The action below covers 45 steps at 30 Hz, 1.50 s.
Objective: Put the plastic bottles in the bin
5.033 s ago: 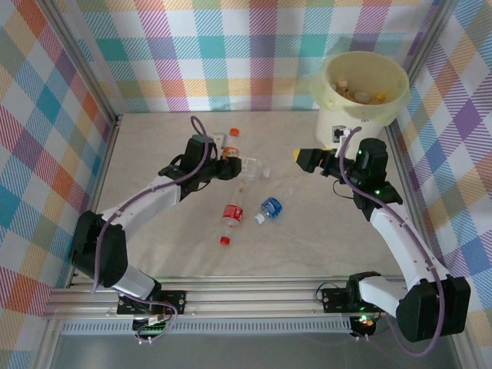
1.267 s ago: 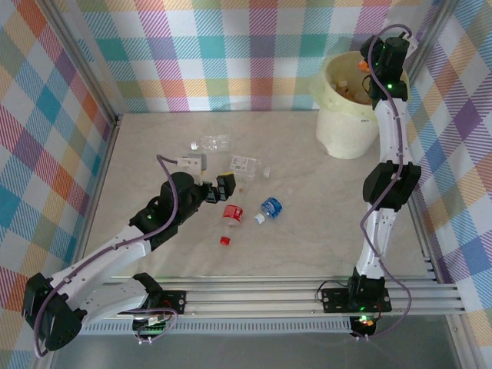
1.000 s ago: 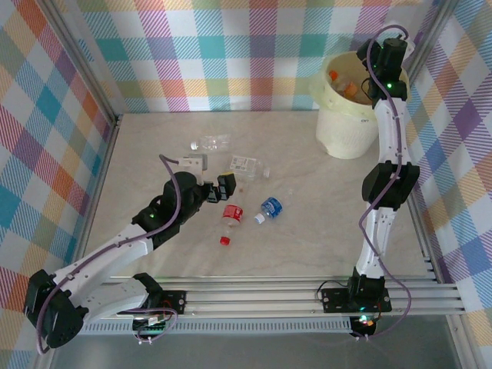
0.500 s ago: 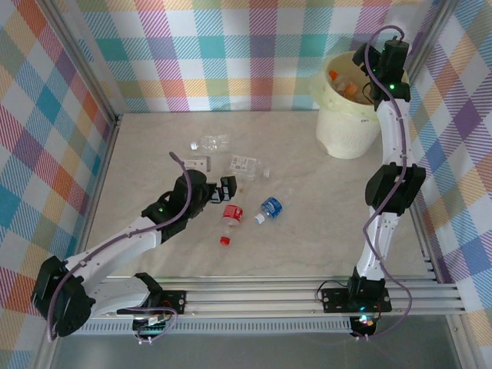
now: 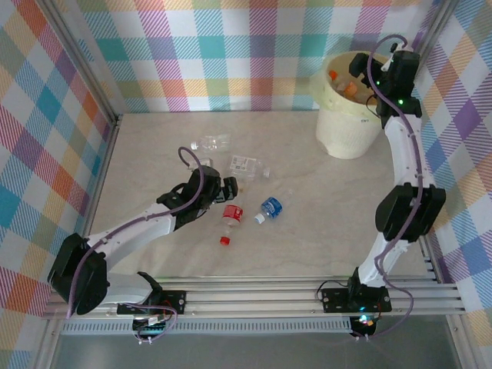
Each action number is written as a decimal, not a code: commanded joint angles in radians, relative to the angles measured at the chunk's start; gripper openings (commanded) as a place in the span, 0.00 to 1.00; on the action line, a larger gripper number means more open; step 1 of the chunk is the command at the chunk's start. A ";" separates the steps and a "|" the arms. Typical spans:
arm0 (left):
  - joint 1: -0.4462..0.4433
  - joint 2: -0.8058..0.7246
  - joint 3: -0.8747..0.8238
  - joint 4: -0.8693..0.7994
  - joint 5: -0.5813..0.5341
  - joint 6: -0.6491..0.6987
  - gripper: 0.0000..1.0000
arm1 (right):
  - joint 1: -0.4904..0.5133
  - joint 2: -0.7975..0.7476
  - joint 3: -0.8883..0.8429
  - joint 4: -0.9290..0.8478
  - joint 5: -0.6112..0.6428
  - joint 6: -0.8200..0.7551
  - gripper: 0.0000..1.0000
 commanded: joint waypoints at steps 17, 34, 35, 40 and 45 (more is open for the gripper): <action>-0.062 0.078 -0.041 -0.069 0.122 -0.056 0.97 | 0.161 -0.615 -0.810 0.269 -0.515 0.079 1.00; -0.185 0.397 0.189 -0.284 -0.007 0.032 0.87 | 0.167 -0.708 -0.889 0.098 -0.492 -0.005 1.00; -0.187 0.408 0.196 -0.285 -0.001 0.033 0.86 | 0.168 -0.704 -0.889 0.103 -0.494 0.001 1.00; -0.187 0.413 0.186 -0.270 0.022 0.039 0.85 | 0.168 -0.694 -0.885 0.105 -0.501 0.006 1.00; -0.187 0.413 0.158 -0.257 0.032 0.046 0.81 | 0.167 -0.692 -0.888 0.111 -0.502 0.011 1.00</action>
